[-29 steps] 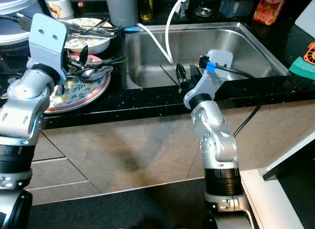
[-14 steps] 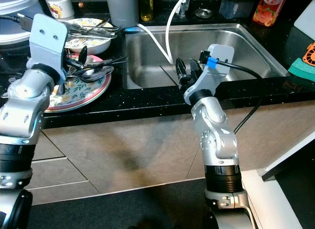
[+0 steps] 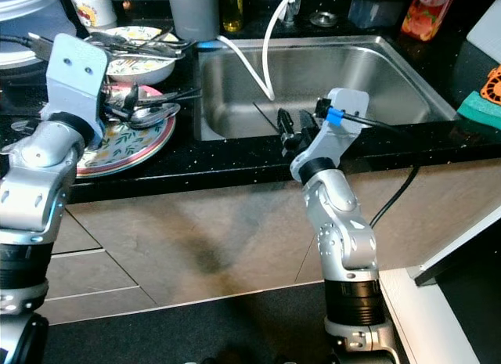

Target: Kitchen organization

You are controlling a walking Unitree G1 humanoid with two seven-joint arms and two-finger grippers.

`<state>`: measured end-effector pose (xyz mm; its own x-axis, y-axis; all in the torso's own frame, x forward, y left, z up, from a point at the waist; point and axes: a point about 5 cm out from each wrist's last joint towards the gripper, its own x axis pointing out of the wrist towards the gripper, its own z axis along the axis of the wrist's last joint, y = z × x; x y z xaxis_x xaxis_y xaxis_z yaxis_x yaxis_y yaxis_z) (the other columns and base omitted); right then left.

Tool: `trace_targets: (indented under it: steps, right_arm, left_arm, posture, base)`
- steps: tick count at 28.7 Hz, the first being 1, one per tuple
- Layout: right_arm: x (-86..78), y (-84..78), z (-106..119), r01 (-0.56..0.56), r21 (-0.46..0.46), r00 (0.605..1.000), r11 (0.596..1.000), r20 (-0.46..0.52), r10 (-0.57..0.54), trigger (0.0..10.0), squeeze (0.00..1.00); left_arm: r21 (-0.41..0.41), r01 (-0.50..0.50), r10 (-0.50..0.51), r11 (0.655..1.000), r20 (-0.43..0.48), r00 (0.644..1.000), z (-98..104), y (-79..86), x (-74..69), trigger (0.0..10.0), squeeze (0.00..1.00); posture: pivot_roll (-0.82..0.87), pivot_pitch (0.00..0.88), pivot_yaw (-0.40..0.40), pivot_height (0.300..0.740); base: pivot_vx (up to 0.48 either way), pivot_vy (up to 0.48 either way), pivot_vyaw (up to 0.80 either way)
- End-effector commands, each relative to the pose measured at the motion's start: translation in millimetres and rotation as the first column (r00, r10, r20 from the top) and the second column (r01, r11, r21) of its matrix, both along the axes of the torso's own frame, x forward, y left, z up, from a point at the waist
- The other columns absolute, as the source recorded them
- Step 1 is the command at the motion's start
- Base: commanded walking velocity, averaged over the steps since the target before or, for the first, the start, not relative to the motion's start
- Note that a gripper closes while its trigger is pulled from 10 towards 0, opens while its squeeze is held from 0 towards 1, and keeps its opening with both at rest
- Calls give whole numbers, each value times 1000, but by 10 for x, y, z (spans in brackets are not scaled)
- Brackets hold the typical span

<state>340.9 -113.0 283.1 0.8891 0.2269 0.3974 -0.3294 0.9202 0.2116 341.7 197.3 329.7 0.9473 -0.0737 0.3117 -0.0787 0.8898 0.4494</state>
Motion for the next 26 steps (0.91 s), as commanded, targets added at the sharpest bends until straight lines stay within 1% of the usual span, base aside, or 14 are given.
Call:
trace_targets:
  steps: [1, 4, 6, 7, 8, 9, 10, 11, 14, 18, 23, 25, 26]
  right_arm:
    - [-4, -41, -13, 13, 11, 1000, 1000, 4, -13, 10000, 0]
    - [11, -65, 6, 25, 14, 1000, 1000, 16, -26, 10000, 0]
    - [8, -84, 43, 43, 24, 998, 999, 39, -44, 10000, 0]
    - [8, -84, 43, 43, 24, 998, 999, 39, -44, 10000, 0]
    - [13, -102, 80, 57, 32, 996, 998, 60, -58, 10000, 0]
    - [13, -102, 80, 57, 32, 996, 998, 60, -58, 10000, 0]
    - [15, -120, 120, 64, 41, 994, 997, 84, -68, 10000, 0]
    - [23, -127, 141, 67, 46, 993, 997, 99, -72, 10000, 0]
    - [27, -130, 157, 67, 45, 991, 997, 110, -72, 10000, 0]
    - [40, -141, 187, 66, 44, 989, 997, 131, -71, 10000, 0]
    - [41, -156, 215, 74, 51, 985, 996, 149, -81, 10000, 0]
    - [45, -153, 204, 76, 46, 985, 996, 149, -82, 10000, 0]
    - [45, -153, 204, 76, 46, 985, 996, 149, -82, 10000, 0]
  left_arm:
    - [18, 9, -9, 1000, 5, 1000, 3, -17, 7, 10000, 0]
    - [17, 4, -5, 1000, 29, 1000, 79, 26, 30, 10000, 0]
    - [20, 13, -14, 1000, 78, 997, 160, 35, 7, 10000, 0]
    - [20, 13, -14, 1000, 78, 997, 160, 35, 7, 10000, 0]
    - [9, 24, -25, 1000, 108, 994, 213, 29, -6, 10000, 0]
    - [9, 24, -25, 1000, 108, 994, 213, 29, -6, 10000, 0]
    - [0, 37, -37, 999, 142, 989, 260, 21, -28, 10000, 0]
    - [-6, 41, -40, 999, 155, 987, 270, 21, -34, 10000, 0]
    - [-4, 37, -36, 999, 153, 988, 252, 19, -32, 10000, 0]
    - [-20, 24, -22, 1000, 124, 992, 178, 8, 5, 10000, 0]
    - [-3, 24, -23, 1000, 118, 993, 167, -18, 18, 10000, 0]
    - [15, -4, 3, 1000, 47, 999, 83, 16, 49, 10000, 0]
    - [15, -4, 3, 1000, 47, 999, 83, 16, 49, 10000, 0]
  posture:
    - [5, 247, 4, 740]
    - [8, 230, 3, 740]
    - [7, 205, 3, 740]
    - [7, 205, 3, 740]
    - [8, 186, 0, 740]
    - [8, 186, 0, 740]
    - [8, 175, -2, 740]
    - [6, 144, -2, 740]
    - [5, 129, -2, 740]
    - [7, 96, 7, 740]
    - [9, 79, 15, 740]
    - [11, 84, 11, 740]
    - [11, 84, 11, 740]
  base:
    - [0, 0, 0]
    - [0, 0, 0]
    - [0, 0, 0]
    - [0, 0, 0]
    - [0, 0, 0]
    - [0, 0, 0]
    - [0, 0, 0]
    - [0, 0, 0]
    - [0, 0, 0]
    - [0, 0, 0]
    - [0, 0, 0]
    - [0, 0, 0]
    - [0, 0, 0]
